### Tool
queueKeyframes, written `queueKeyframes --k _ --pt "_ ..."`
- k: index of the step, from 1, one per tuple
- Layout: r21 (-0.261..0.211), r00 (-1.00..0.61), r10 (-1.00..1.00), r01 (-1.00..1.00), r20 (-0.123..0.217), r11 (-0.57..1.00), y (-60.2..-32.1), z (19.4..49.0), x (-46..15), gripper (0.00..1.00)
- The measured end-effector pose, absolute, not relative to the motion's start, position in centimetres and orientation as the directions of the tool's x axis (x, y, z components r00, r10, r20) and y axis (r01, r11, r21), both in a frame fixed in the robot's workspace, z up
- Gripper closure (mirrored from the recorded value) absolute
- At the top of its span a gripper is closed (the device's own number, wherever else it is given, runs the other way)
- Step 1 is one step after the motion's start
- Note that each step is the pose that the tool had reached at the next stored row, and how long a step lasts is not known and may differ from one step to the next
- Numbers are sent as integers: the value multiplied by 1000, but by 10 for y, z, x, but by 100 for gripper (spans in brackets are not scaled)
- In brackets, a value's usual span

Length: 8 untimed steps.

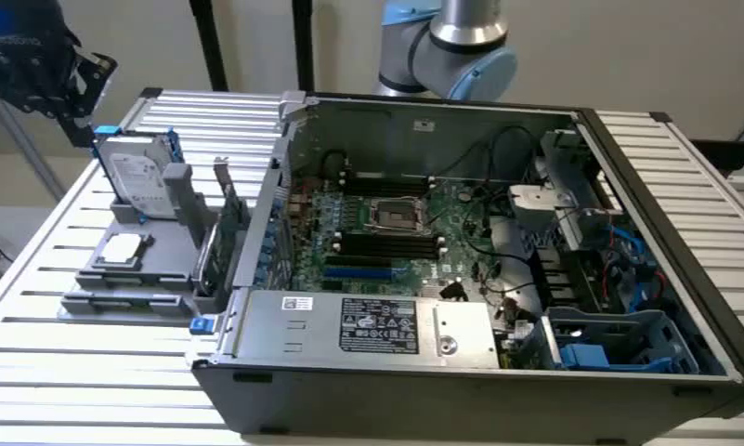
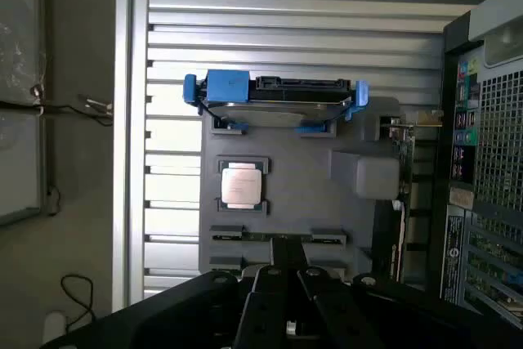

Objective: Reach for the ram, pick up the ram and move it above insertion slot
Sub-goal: 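Reach for the ram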

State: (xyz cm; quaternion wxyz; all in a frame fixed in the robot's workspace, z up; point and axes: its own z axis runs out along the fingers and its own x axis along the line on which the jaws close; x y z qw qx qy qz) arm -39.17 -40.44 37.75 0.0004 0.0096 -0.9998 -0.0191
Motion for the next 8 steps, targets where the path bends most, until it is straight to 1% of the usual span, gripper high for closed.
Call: queueKeyframes --k 8 --pt "38 -1000 -19 -19 1 999 -404 378 -392 89"
